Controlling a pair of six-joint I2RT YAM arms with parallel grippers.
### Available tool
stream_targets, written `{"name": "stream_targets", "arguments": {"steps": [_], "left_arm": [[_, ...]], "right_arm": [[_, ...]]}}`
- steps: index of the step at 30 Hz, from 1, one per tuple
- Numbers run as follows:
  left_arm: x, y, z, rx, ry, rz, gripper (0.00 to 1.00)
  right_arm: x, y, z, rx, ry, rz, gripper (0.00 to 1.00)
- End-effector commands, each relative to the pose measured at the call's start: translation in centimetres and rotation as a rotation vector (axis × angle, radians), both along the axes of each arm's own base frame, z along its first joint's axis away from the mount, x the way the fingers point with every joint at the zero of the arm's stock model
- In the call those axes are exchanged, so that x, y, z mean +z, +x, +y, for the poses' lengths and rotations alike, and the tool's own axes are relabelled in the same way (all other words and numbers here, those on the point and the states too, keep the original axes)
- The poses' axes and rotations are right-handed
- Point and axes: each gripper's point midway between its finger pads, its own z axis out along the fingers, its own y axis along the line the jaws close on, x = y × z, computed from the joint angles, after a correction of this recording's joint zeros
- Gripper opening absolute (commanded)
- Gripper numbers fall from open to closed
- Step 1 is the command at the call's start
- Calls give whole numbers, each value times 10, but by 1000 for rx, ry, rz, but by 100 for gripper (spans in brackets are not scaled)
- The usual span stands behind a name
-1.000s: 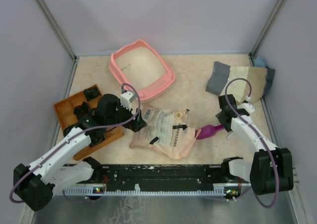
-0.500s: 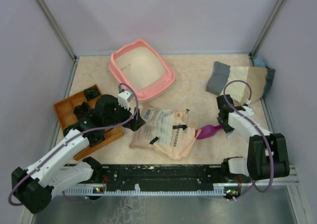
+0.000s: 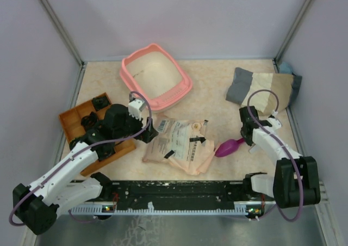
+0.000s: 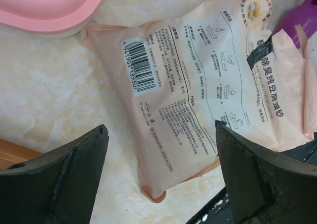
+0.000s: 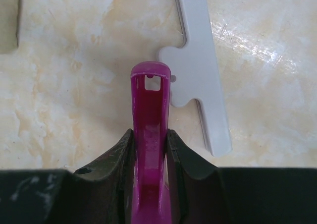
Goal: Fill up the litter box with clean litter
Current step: Pick up the spatula from the center of the board.
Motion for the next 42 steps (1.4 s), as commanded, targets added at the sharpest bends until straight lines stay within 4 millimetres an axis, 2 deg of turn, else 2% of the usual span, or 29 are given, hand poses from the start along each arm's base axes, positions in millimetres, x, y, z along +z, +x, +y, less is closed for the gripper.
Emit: {"name": "stream_targets", "arguments": {"steps": [1,7,12,18,21,27,29,32,36,38,41,42], "left_arm": [[3,5,5,34,5,-24,92],[0,5,4,51,-8,4,87],[20,-5,-22,-23,-157,49,80],[52,-17,-53,-135,-325,111,66],[69,-27,-68,-224,-412,144,63],[97,-45,-95,-378,-587,253,50],[103,-46,-100,-394,-625,270,48],[104,-43,-104,-393,-641,286,49],[102,-37,-108,-356,-646,329,46],[115,-43,-111,-394,-695,359,43],[139,-51,-114,-447,-756,333,44],[144,-50,-114,-441,-762,317,46]], "right_arm": [[22,10,-7,-24,-19,-100,13],[55,23,-1,95,-28,-213,9],[104,38,15,256,-11,-391,7],[167,48,51,487,51,-619,3],[180,47,67,548,117,-662,2],[211,42,121,710,373,-815,2],[222,39,129,729,399,-848,2],[238,36,123,720,318,-877,2],[248,32,93,673,121,-855,2],[262,23,83,669,59,-876,4],[298,8,96,784,24,-1064,4],[301,6,105,816,58,-1119,3]]}}
